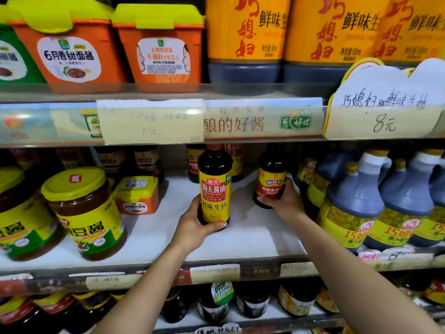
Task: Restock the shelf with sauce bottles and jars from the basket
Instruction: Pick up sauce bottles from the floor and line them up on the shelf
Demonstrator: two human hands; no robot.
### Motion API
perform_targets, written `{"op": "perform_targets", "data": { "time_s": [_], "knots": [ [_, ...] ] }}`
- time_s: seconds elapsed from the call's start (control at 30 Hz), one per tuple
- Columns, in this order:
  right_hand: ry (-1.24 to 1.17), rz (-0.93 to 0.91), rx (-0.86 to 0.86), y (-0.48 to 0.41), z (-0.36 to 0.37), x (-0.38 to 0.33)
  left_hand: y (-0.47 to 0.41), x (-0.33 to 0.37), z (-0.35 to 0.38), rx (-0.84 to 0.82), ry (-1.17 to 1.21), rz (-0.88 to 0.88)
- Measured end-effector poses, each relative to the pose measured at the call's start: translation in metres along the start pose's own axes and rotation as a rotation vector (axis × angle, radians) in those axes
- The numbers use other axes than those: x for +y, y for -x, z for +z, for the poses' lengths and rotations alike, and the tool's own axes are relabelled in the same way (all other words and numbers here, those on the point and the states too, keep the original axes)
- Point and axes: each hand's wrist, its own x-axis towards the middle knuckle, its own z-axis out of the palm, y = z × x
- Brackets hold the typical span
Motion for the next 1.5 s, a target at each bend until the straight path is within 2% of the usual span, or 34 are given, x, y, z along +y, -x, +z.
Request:
{"op": "perform_targets", "data": {
  "time_s": [0.17, 0.27, 0.43, 0.53, 1.1, 1.3, 1.5],
  "knots": [
    [-0.081, 0.004, -0.001, -0.032, 0.009, 0.003, 0.001, 0.000, -0.001, -0.020, 0.067, 0.011],
    [-0.058, 0.026, -0.013, -0.045, 0.011, 0.002, 0.002, 0.000, 0.000, -0.023, 0.080, 0.008],
    [-0.050, 0.033, 0.074, -0.055, 0.017, 0.001, 0.000, -0.002, -0.001, -0.023, 0.091, 0.012],
    [-0.091, 0.049, 0.049, -0.060, 0.015, 0.001, -0.001, -0.002, -0.001, -0.031, 0.098, 0.008],
    [0.073, 0.121, 0.135, -0.083, 0.026, 0.014, 0.004, 0.004, 0.001, -0.015, 0.082, 0.000],
    [0.110, 0.087, 0.158, -0.076, 0.025, 0.010, 0.002, 0.002, 0.000, 0.008, 0.054, 0.001],
    [-0.154, 0.009, 0.148, -0.018, 0.025, -0.001, 0.003, 0.006, -0.001, 0.071, 0.053, -0.001]
  ]
}}
